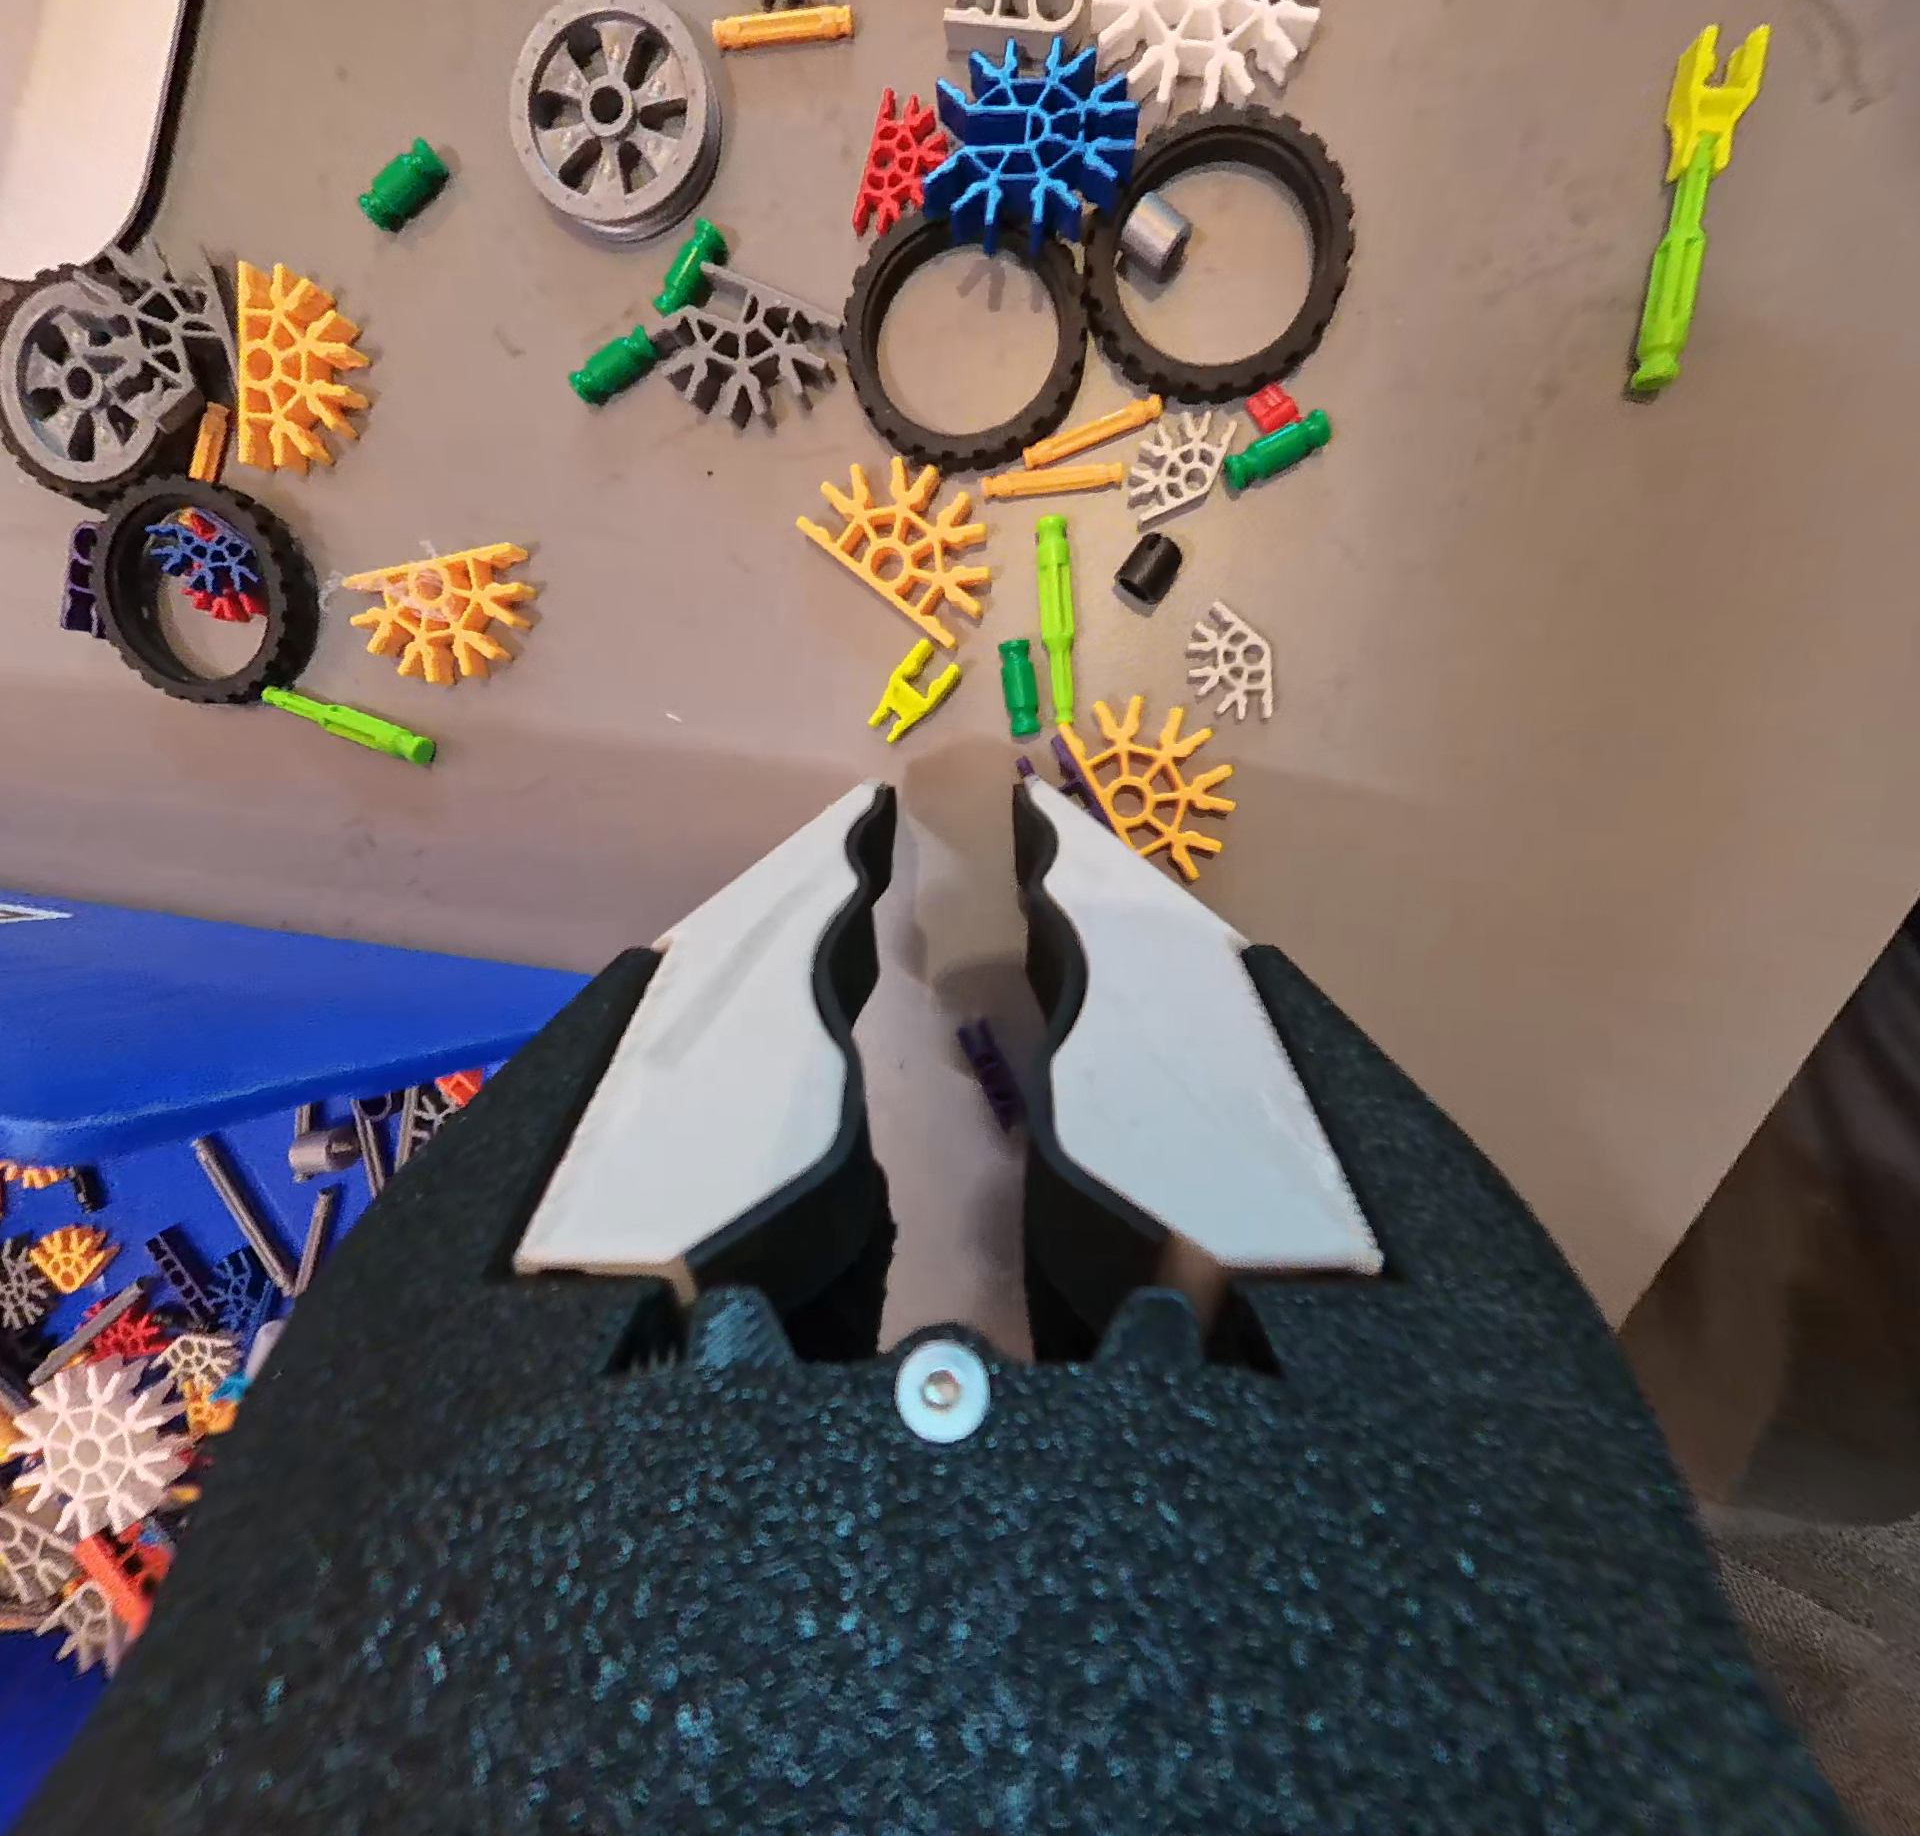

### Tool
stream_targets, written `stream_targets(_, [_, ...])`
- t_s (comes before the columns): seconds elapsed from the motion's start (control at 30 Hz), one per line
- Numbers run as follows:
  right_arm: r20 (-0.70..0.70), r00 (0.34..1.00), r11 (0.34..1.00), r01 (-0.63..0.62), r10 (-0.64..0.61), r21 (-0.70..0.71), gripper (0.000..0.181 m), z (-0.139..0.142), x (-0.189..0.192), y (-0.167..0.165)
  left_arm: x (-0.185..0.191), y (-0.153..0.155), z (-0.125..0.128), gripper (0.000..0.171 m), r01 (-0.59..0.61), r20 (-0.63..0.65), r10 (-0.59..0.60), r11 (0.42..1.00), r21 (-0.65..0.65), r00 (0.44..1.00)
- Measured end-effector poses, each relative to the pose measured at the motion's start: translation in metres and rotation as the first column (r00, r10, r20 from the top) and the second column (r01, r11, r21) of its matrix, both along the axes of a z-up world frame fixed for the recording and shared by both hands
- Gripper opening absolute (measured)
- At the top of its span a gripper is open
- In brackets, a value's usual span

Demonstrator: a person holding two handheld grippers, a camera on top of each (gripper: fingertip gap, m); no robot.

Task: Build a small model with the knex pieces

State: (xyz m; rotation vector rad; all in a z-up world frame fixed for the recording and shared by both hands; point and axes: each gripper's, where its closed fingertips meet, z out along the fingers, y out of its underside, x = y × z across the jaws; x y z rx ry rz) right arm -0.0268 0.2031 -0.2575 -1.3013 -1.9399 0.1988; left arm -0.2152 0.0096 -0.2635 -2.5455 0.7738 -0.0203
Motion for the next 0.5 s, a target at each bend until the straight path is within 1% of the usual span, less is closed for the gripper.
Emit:
stream_targets(0.2, [0.001, 1.0, 1.0, -0.002, 0.002, 0.002, 0.018, -0.001, 0.0, 0.0, -0.005, 0.005, 0.003, 0.029, -0.048, 0.029, 0.047, 0.998, 0.039, 0.998])
stream_targets(0.5, [0.002, 1.0, 1.0, -0.007, 0.007, -0.003, 0.018, -0.001, 0.0, -0.002, -0.009, -0.001, 0.006, 0.03, -0.061, 0.04, 0.06, 0.997, 0.039, 0.997])
